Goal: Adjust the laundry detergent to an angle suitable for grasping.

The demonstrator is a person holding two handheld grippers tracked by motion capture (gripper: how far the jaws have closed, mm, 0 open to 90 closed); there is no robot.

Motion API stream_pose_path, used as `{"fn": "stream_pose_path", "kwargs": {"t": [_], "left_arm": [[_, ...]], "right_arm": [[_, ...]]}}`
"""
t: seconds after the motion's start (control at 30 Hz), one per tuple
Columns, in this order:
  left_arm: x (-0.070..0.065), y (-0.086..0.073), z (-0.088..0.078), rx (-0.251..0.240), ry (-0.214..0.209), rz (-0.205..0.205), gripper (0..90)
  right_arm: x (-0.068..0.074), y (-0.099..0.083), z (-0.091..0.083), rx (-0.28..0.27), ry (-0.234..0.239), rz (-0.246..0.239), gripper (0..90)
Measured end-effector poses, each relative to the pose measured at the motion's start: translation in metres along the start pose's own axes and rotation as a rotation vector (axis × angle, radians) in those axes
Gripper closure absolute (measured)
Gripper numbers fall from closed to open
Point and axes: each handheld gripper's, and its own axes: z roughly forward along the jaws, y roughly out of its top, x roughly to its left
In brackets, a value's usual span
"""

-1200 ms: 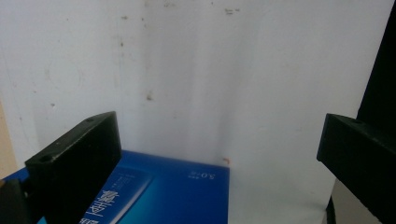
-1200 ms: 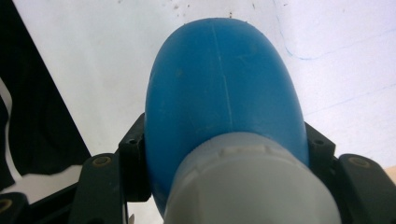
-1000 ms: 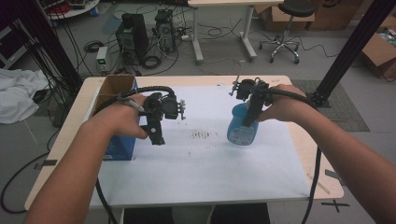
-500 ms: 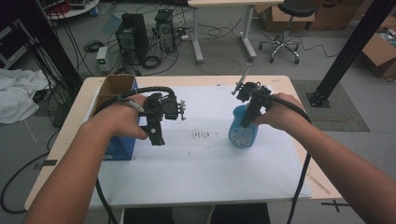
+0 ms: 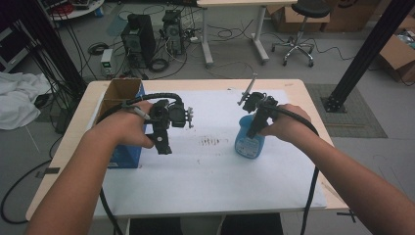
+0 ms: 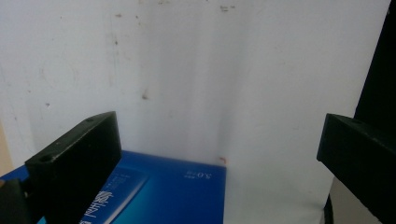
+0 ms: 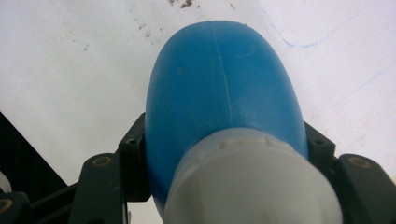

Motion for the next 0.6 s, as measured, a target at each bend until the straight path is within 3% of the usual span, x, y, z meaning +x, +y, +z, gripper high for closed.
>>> {"fn": "stream_pose_path", "kwargs": {"t": [0.6], "left_arm": [[0.002,-0.0024,0.0018,-0.008,-0.001,-0.005,0.3]], "right_arm": [[0.0061,0.0057,0.0083,-0.015,-0.001,-0.031,37.7]]}}
